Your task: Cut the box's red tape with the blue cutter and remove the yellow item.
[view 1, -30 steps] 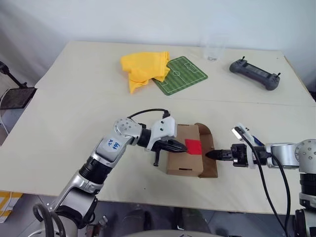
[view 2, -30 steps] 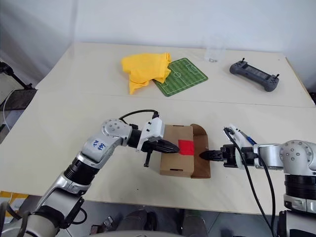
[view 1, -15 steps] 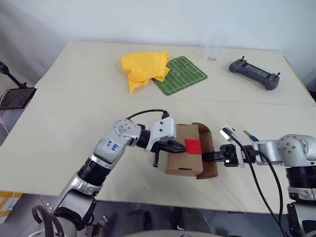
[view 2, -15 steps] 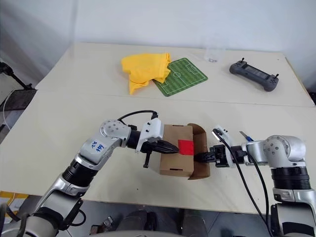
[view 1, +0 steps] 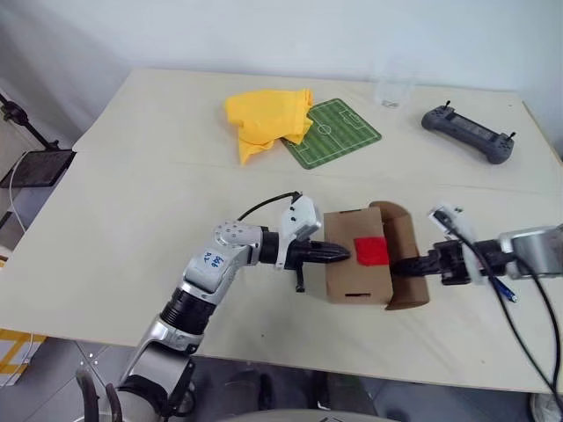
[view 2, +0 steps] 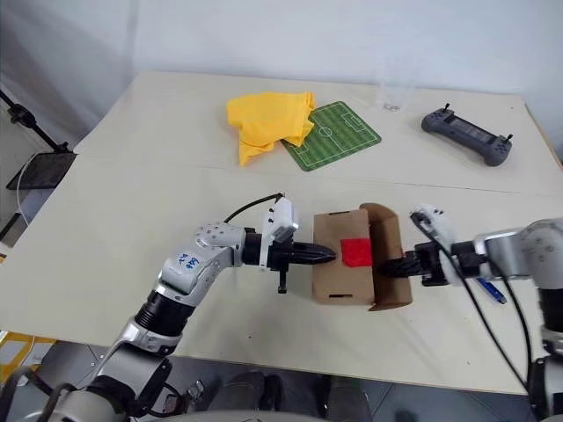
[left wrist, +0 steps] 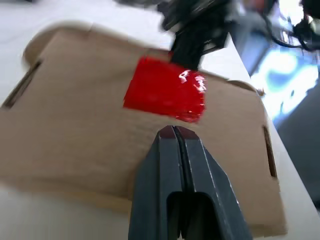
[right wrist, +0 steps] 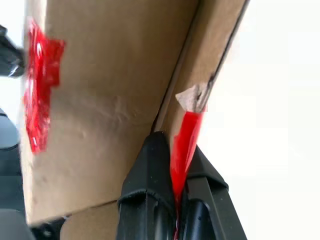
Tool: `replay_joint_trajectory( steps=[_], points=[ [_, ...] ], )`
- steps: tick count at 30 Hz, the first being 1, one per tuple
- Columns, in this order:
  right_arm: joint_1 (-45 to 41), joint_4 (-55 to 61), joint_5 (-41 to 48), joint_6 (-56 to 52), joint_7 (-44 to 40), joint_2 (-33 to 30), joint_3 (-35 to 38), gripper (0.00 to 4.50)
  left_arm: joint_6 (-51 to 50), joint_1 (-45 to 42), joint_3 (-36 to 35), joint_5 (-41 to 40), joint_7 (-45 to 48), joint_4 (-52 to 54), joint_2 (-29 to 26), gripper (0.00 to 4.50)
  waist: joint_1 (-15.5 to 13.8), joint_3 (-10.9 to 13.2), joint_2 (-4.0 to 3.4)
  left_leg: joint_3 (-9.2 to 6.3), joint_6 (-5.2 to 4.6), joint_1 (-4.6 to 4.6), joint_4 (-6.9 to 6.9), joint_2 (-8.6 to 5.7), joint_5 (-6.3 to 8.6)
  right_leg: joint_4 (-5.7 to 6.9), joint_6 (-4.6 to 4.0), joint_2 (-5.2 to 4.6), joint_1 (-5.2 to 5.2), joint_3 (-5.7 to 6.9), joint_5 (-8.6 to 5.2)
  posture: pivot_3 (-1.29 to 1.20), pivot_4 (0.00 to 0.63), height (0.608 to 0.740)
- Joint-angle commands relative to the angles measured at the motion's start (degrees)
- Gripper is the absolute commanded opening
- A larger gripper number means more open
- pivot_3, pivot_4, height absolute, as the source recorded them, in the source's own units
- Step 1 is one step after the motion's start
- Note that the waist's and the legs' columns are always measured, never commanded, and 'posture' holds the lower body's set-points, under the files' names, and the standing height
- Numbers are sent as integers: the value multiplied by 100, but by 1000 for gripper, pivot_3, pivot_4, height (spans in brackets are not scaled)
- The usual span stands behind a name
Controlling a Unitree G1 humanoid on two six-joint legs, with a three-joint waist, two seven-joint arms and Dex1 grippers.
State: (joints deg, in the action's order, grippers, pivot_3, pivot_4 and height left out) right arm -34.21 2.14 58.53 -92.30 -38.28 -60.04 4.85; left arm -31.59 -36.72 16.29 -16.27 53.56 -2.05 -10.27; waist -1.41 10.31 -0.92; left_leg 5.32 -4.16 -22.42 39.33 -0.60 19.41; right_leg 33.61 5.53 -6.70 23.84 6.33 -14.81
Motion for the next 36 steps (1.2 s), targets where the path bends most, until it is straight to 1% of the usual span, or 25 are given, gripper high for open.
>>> replay_joint_trajectory(
  steps=[1,4,7,12,17,20,26,31,33,36],
  points=[
    [-542,298,676,-20,-112,-848,-70,24,247,67,108,146,-417,-274,358,0,-11,8,-11,3,-1,-1,0,-2,0,-2,1,0,1,-1,1,0,150,740],
    [-794,368,1026,-20,-34,-1249,-352,24,383,59,162,184,-566,-413,615,0,-16,11,-6,1,-2,-2,-1,-3,1,-9,2,0,0,1,1,0,150,740],
    [-1190,399,1459,-20,178,-1518,-679,24,609,78,328,365,-720,-596,801,0,-13,12,-5,3,-5,-2,-3,-3,4,-14,2,-1,0,-1,1,0,150,740],
    [-1734,246,2066,-20,740,-1742,-1327,24,756,133,350,465,-924,-780,1064,0,-36,13,-3,2,-9,-13,-3,-3,8,-19,2,-2,7,0,1,0,150,740],
    [-2032,10,2640,-20,1455,-1592,-1851,24,804,220,361,586,-1114,-851,1132,0,-27,13,-2,3,-9,-24,-3,-3,13,-24,2,-2,17,1,1,0,150,740],
    [-2095,-198,2785,-20,1930,-1414,-1955,24,845,221,312,593,-1183,-870,1147,0,-17,14,1,3,-9,-25,-3,-3,13,-24,2,-2,17,2,1,0,150,740],
    [-2023,-459,2750,-20,2642,-1084,-1805,24,956,201,328,734,-1243,-915,1058,0,-2,12,4,4,-8,-20,-3,-3,7,-15,2,-2,15,3,1,0,150,740],
    [-2111,-592,2597,-20,3072,-809,-1672,24,1139,223,276,822,-1237,-851,988,0,24,9,9,11,-11,9,-3,-1,1,-14,8,-3,-12,3,5,0,150,740],
    [-2231,-546,2505,-20,3153,-831,-1819,24,1219,263,264,850,-1119,-749,825,0,28,9,9,14,-12,11,-3,2,-5,-15,5,-4,-12,3,11,0,150,740],
    [-2448,-482,2512,-20,3295,-818,-1884,24,1284,374,227,837,-806,-461,339,0,78,9,9,17,-13,11,-3,7,-9,-9,-2,-4,-7,4,16,0,150,740]
  ],
)
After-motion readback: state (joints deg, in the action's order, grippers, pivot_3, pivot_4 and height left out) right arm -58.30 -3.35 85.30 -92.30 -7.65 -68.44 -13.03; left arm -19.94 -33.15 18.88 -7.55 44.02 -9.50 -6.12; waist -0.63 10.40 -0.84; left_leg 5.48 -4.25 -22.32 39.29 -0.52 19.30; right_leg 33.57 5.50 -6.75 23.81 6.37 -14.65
